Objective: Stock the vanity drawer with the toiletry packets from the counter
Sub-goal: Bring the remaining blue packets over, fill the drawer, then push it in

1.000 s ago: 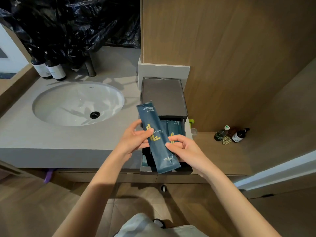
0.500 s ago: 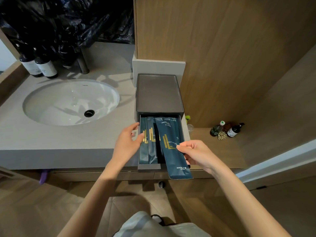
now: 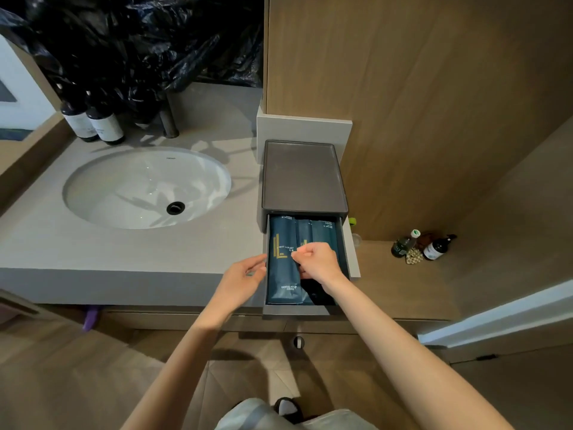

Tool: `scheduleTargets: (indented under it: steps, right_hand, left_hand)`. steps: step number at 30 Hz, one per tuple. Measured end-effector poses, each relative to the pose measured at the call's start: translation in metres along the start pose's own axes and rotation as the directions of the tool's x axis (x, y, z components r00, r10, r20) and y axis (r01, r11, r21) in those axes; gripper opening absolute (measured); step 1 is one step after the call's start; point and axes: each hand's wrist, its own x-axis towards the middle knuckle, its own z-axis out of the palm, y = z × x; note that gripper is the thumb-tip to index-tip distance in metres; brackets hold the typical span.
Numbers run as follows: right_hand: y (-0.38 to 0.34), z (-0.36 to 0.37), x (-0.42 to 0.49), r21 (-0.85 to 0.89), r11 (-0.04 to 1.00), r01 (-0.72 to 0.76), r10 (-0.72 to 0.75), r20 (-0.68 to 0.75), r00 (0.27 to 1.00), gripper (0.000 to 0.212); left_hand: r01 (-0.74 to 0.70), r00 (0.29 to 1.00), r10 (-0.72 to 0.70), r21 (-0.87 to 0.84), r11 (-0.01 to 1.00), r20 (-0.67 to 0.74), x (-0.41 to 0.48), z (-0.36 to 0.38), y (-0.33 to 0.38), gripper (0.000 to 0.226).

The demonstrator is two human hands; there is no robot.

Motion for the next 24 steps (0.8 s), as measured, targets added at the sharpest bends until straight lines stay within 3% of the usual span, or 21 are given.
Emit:
scheduleTargets:
  steps: [3, 8, 11, 13, 15, 17, 19, 24]
  right_hand:
    - [0.005, 0.007, 0.003, -0.035, 0.999, 0.022, -0.022, -0.017, 1.000, 0.018]
    - [0.007, 0.003, 0.000, -0.169, 0.967, 0.192, -0.202, -0.048, 0.978, 0.010]
    - [0.009, -0.006, 0.006, -0.373, 0.870, 0.321, -0.358, -0.033, 0.933, 0.041]
    - [0.010, -0.015, 0.008, -0.452, 0.776, 0.440, -0.438, 0.116, 0.892, 0.065]
    - [0.010, -0.024, 0.010, -0.517, 0.668, 0.535, -0.422, 0.329, 0.845, 0.089]
    - [0.013, -0.027, 0.012, -0.606, 0.546, 0.578, -0.318, 0.489, 0.813, 0.105]
    - [0.017, -0.026, 0.014, -0.654, 0.475, 0.589, -0.243, 0.546, 0.802, 0.112]
    - [0.018, -0.019, 0.016, -0.659, 0.454, 0.600, -0.261, 0.545, 0.796, 0.116]
  left_hand:
    - [-0.008, 1.000, 0.008, -0.030, 1.000, 0.001, -0.002, 0.000, -0.004, 0.039]
    - [-0.013, 1.000, 0.013, -0.053, 0.998, -0.009, -0.005, 0.001, -0.010, 0.037]
    - [-0.017, 1.000, 0.017, -0.059, 0.998, -0.006, -0.006, 0.002, -0.011, 0.036]
    - [-0.018, 1.000, 0.017, -0.055, 0.998, -0.004, -0.007, 0.002, -0.011, 0.036]
    - [-0.018, 1.000, 0.018, -0.039, 0.999, -0.009, -0.007, 0.002, -0.011, 0.037]
    - [-0.016, 1.000, 0.015, -0.029, 0.999, -0.024, -0.008, 0.003, -0.011, 0.038]
    - [-0.010, 0.999, 0.008, -0.034, 0.999, -0.040, -0.009, 0.005, -0.010, 0.037]
    - [0.000, 0.999, -0.003, -0.056, 0.998, -0.054, -0.011, 0.009, -0.008, 0.038]
